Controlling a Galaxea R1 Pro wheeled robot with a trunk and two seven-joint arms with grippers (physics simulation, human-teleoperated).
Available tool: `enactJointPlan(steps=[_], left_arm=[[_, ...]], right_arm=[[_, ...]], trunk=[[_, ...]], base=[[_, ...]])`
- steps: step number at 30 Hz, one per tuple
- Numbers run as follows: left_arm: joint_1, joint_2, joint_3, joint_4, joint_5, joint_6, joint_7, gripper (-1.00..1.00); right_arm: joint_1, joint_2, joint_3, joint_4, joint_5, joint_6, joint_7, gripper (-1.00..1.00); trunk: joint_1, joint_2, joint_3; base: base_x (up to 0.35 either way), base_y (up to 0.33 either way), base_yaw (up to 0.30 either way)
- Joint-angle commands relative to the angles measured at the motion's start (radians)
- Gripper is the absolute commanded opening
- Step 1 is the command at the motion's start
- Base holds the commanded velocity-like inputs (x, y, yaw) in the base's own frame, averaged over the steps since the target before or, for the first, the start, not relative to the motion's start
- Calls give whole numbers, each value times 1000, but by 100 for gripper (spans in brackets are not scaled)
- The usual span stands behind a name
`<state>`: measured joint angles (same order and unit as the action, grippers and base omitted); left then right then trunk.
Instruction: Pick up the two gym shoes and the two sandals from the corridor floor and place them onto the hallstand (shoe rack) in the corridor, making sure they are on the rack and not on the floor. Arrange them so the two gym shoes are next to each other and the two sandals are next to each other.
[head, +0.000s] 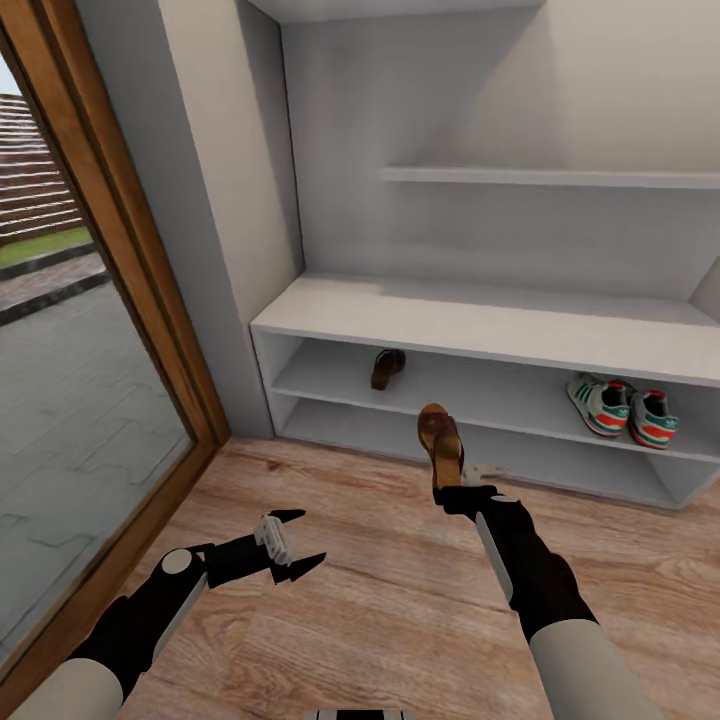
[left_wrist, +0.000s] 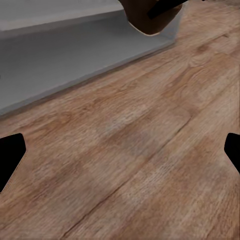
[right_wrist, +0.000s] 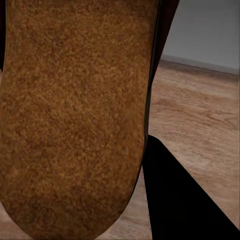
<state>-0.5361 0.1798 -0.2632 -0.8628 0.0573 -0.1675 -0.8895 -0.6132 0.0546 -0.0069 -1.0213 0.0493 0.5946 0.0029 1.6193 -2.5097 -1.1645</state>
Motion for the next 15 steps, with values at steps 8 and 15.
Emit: enactJointPlan(steps=[8,15], left_arm=[[-1,1,-4,1,6,-3,0,100],[-1,-3,-4,1,6,-3,0,100]], right_arm=[[0,1,-1,-2,1,5,-1,-100],[0,1,-1,-1,0,5,-1,-100]], trunk=[[0,0,-1],[0,0,-1]], base=[[60,-18,2],[300,0,0]])
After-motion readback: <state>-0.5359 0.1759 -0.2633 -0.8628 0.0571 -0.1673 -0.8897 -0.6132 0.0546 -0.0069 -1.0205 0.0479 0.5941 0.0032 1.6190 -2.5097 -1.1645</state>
